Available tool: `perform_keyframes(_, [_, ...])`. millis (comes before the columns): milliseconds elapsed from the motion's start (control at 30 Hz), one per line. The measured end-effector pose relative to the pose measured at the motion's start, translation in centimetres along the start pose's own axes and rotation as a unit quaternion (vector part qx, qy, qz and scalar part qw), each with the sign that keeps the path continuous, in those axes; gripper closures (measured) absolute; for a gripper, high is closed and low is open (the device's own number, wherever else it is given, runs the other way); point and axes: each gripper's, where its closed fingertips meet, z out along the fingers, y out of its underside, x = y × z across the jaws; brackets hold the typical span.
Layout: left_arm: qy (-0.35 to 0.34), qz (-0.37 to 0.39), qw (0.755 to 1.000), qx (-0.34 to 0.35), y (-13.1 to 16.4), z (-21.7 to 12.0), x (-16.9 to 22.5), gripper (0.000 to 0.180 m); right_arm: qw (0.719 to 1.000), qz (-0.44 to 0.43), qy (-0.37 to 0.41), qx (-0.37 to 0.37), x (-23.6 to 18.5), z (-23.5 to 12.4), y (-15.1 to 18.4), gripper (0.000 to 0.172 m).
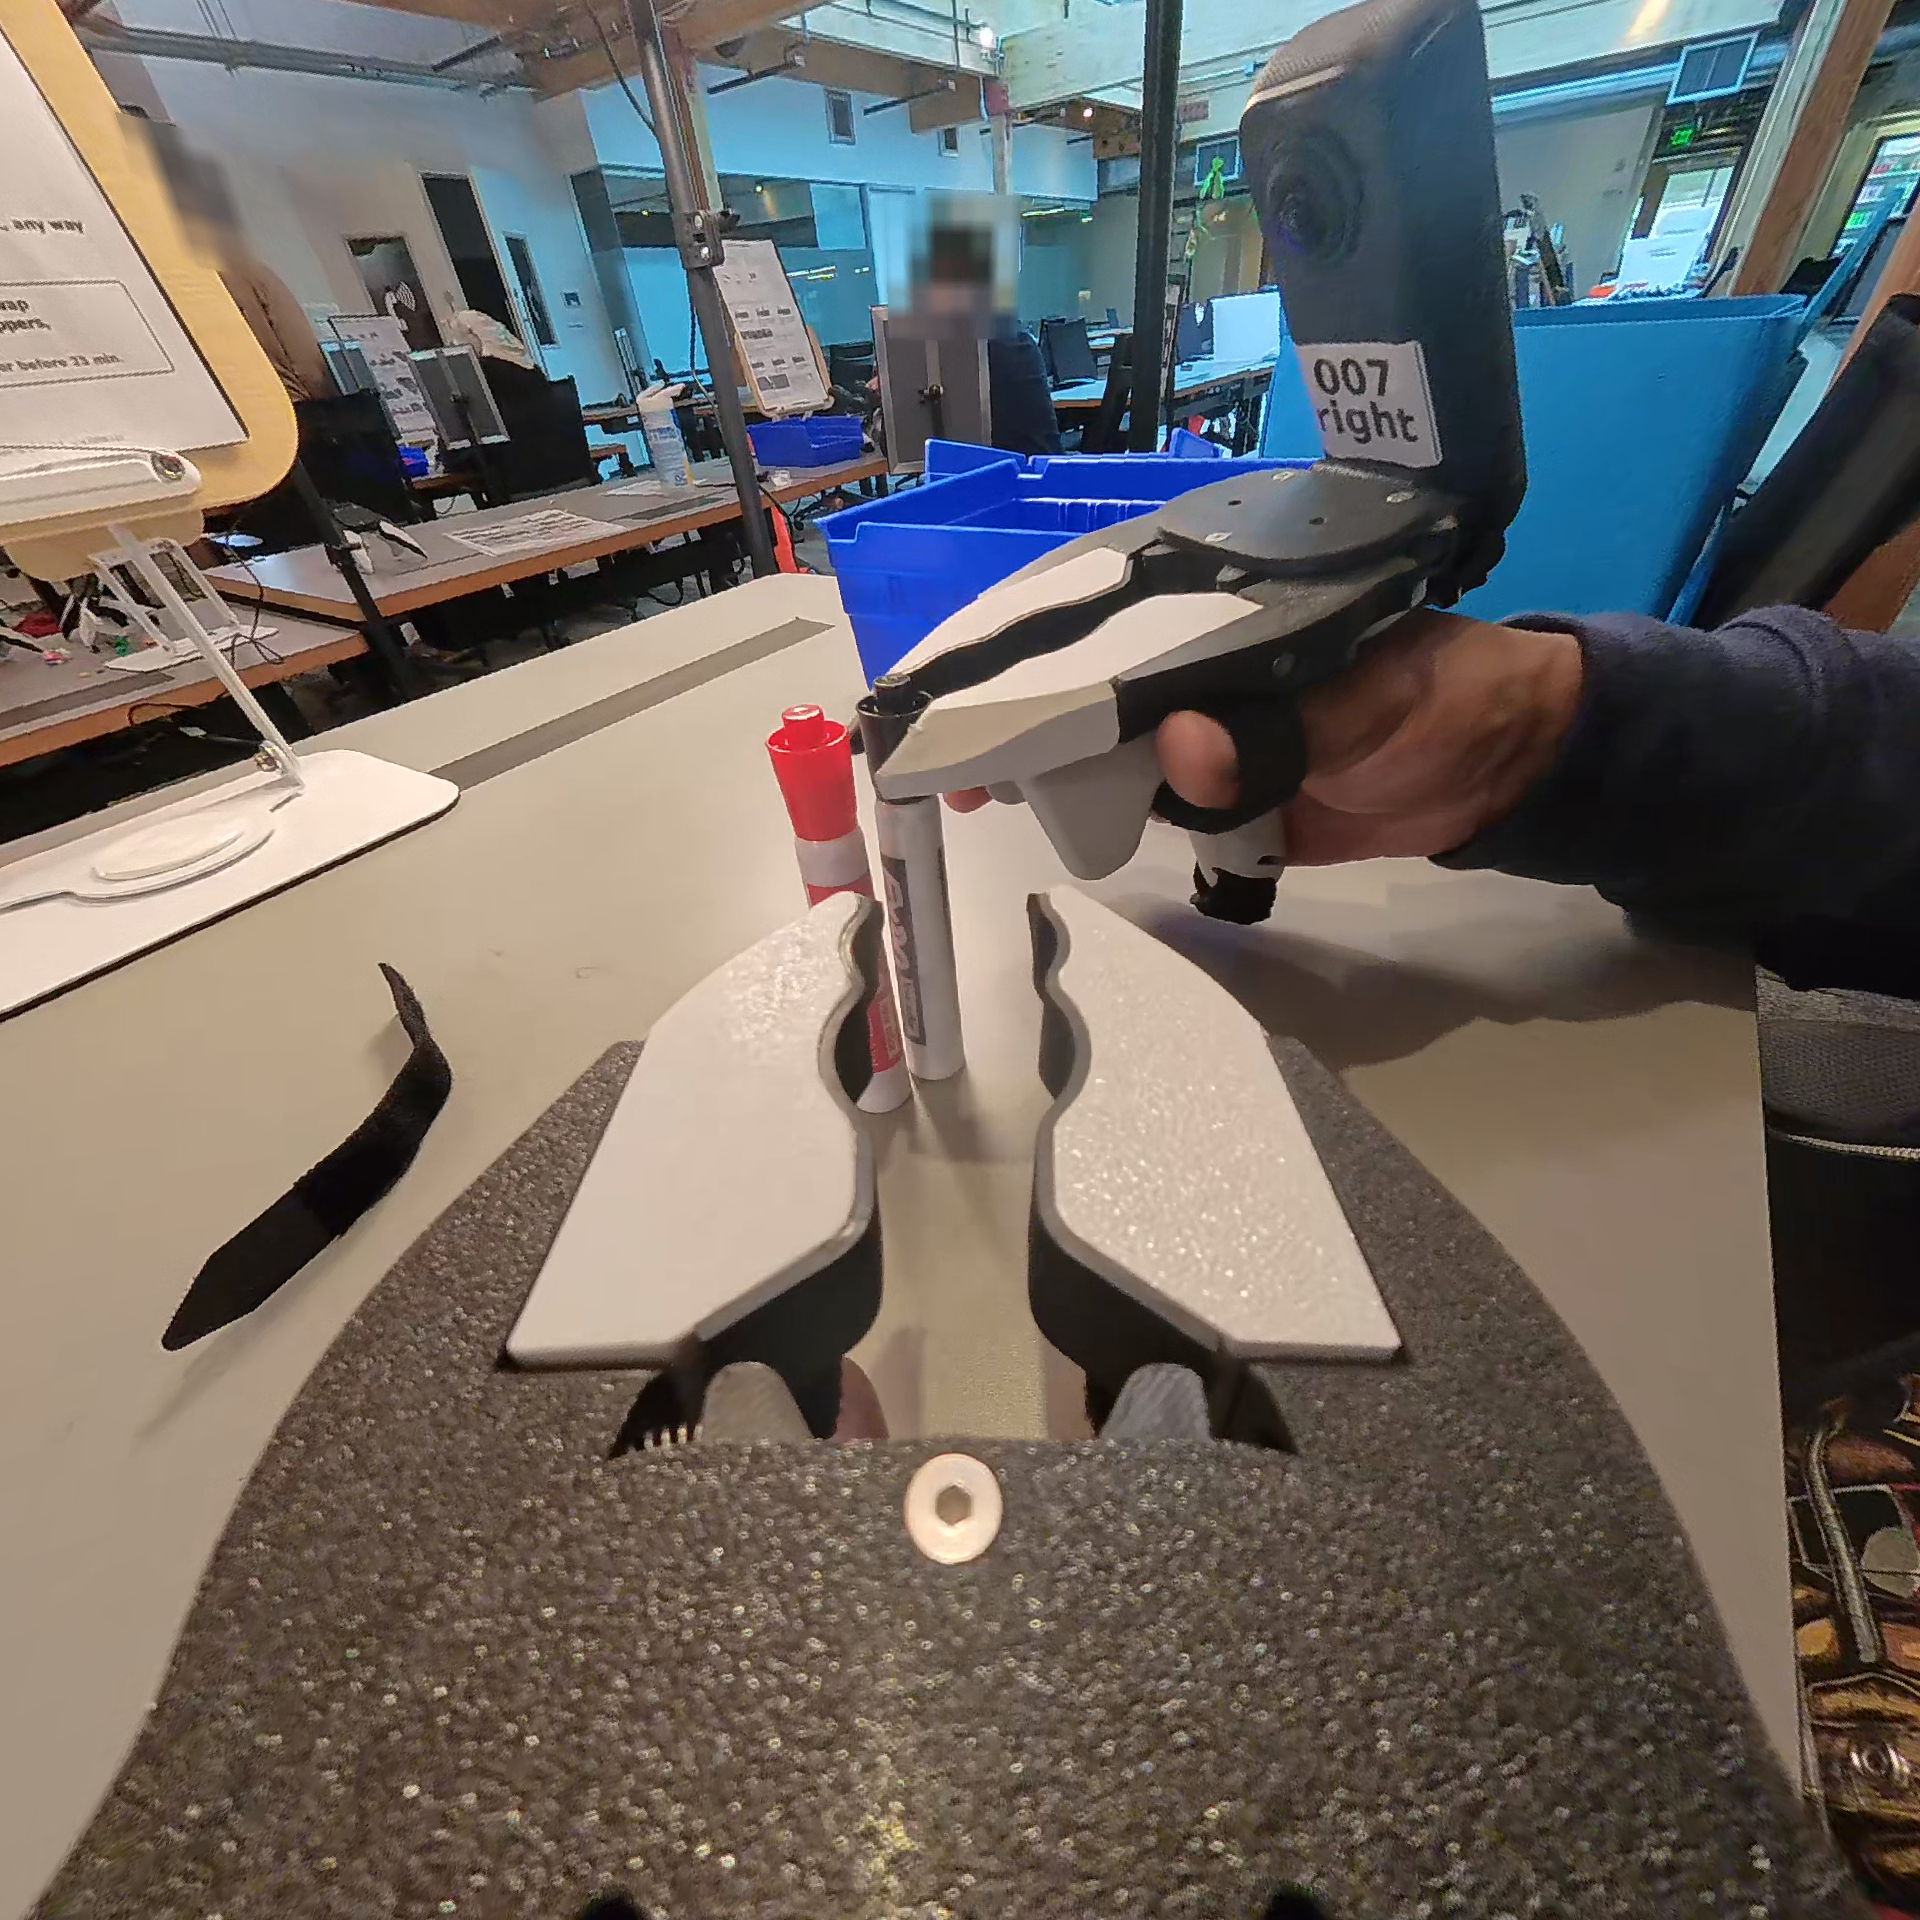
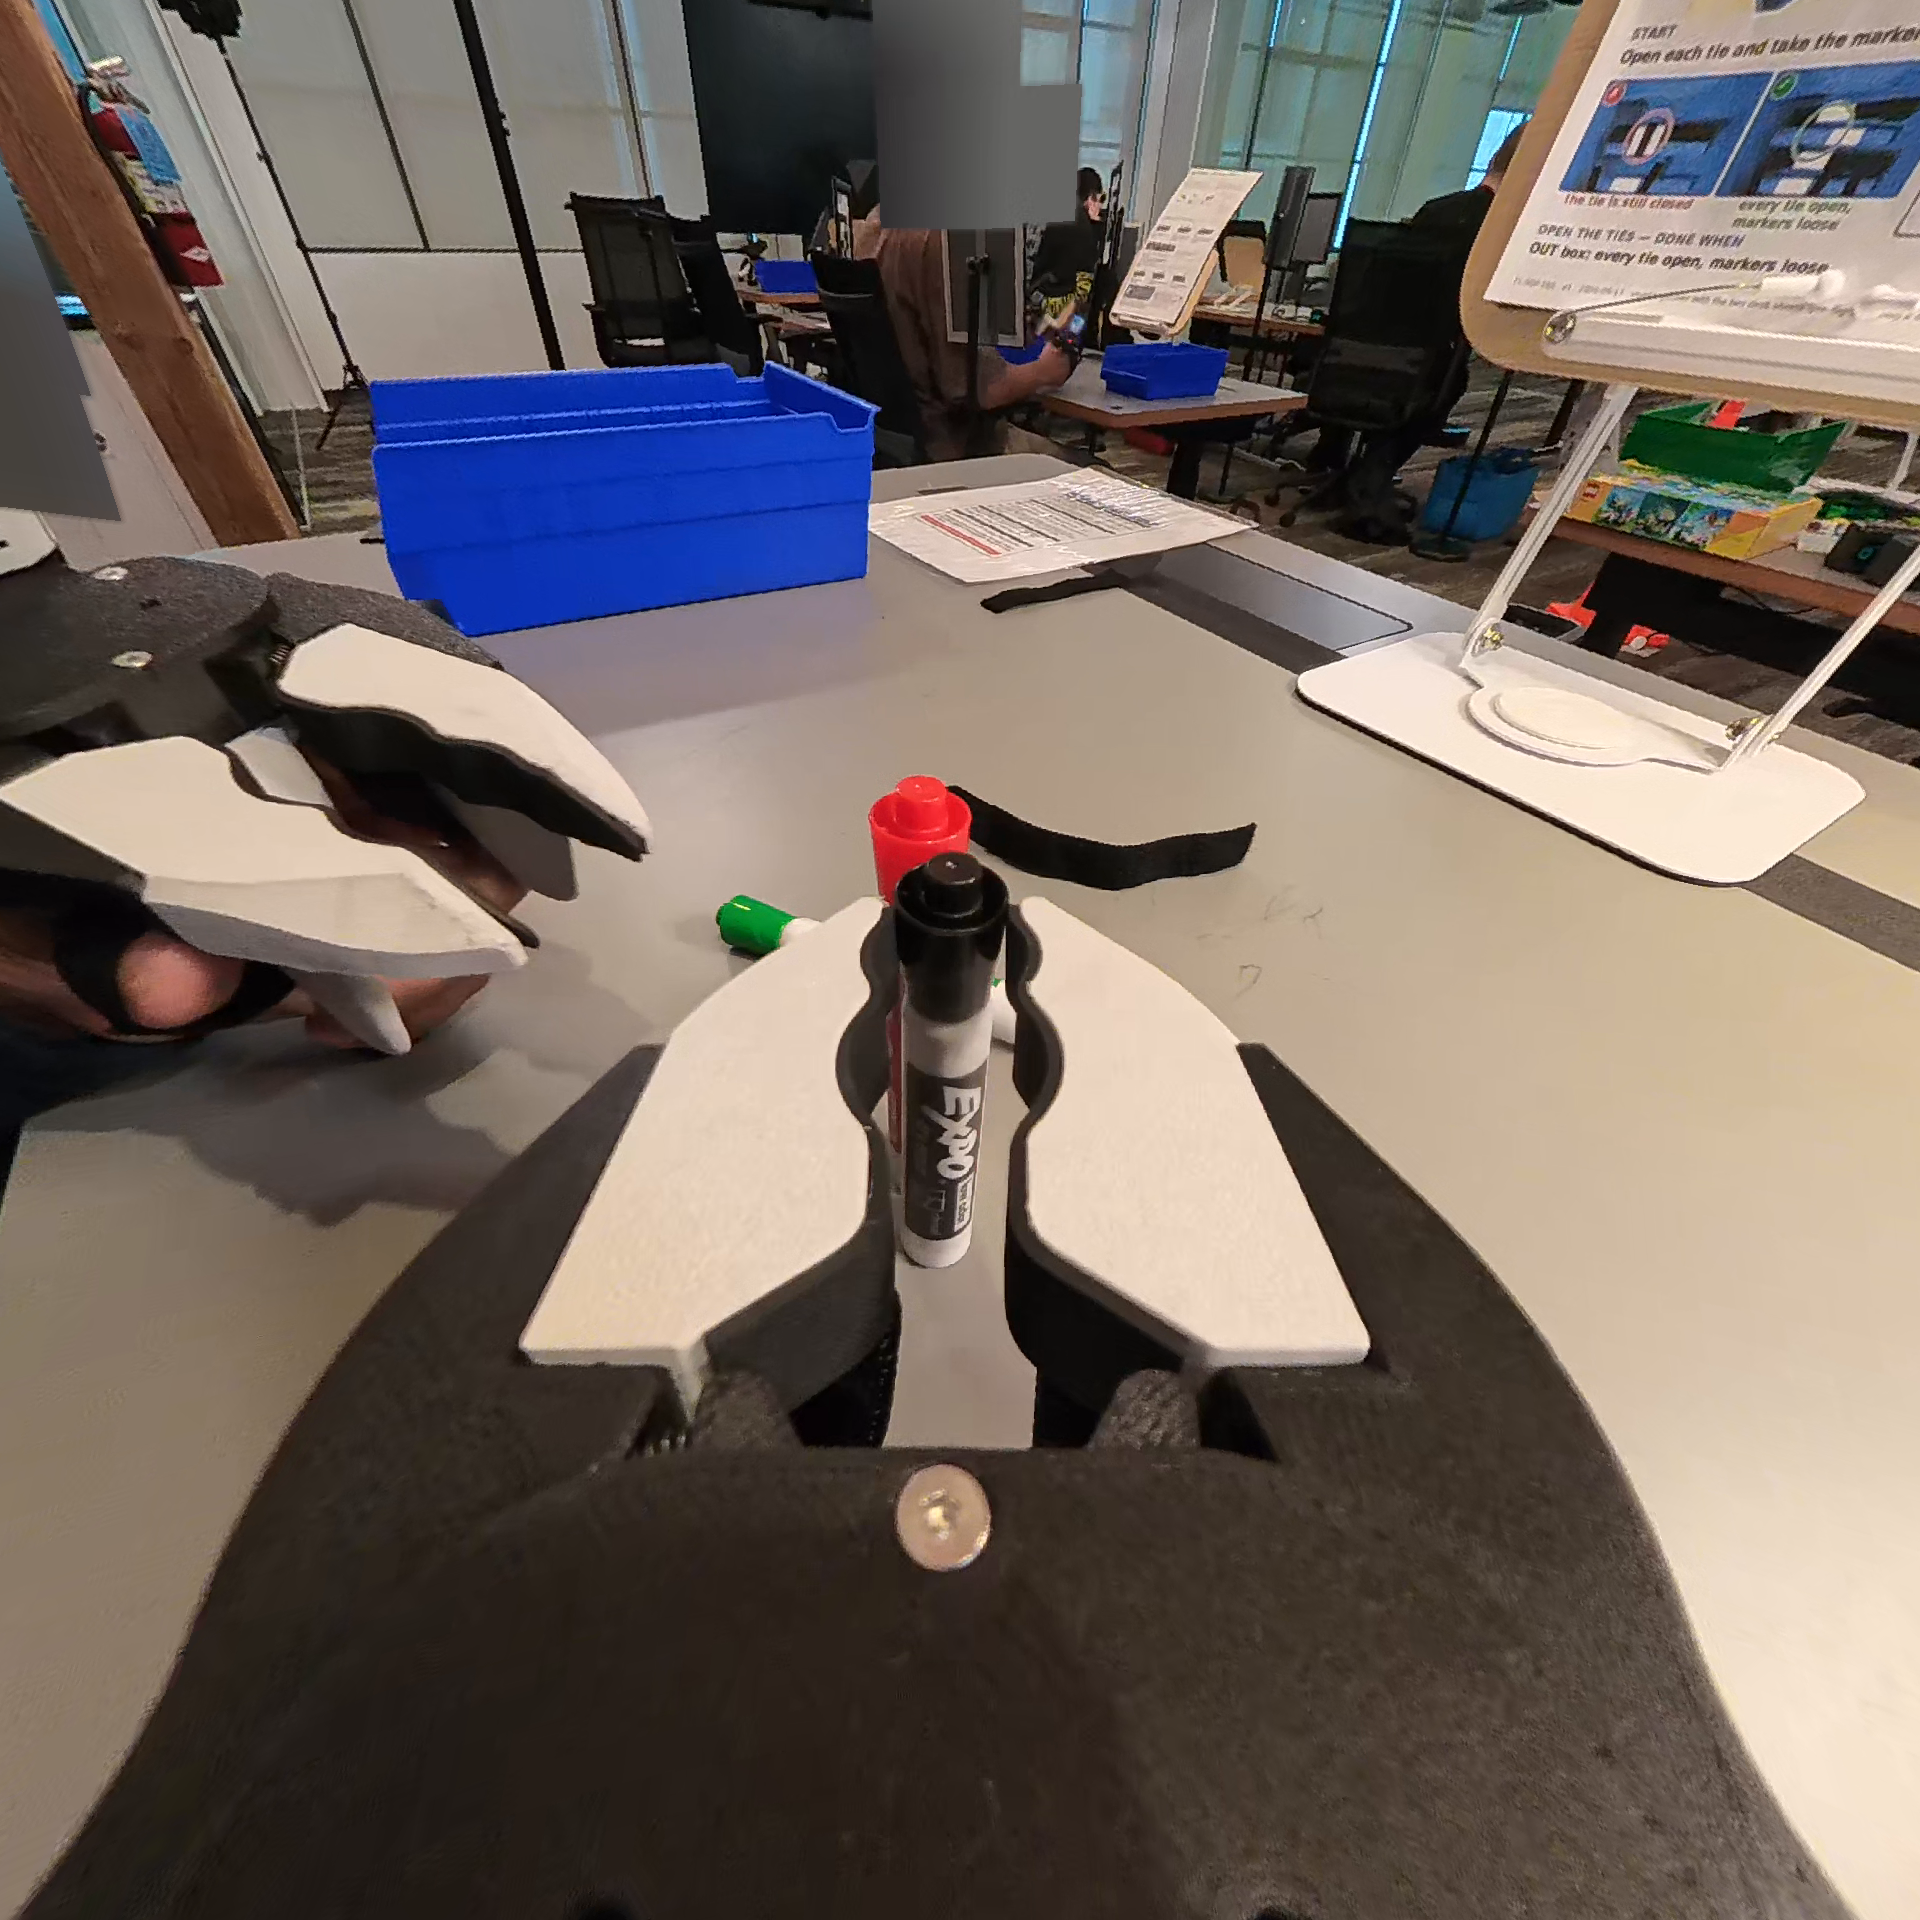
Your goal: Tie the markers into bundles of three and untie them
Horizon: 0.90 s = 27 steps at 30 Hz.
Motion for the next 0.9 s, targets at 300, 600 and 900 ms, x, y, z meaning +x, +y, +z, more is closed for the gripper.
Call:
perform_keyframes(300, [0.002, 0.002, 1.0, -0.002, 0.1, 0.1, 0.1, 0.152, 1.0, 0.013, -0.006, -0.007, -0.1, 0.2, 0.5, 0.148])
perform_keyframes(600, [0.0, -0.001, 1.0, -0.014, 0.4, -0.1, -0.4, 0.149, 1.0, 0.018, -0.01, -0.003, -0.1, -0.1, 0.6, 0.147])
perform_keyframes(900, [-0.035, 0.039, 0.985, -0.167, 5.0, -2.1, -4.6, 0.138, 0.999, 0.02, -0.034, 0.01, -0.4, -1.1, 0.5, 0.139])
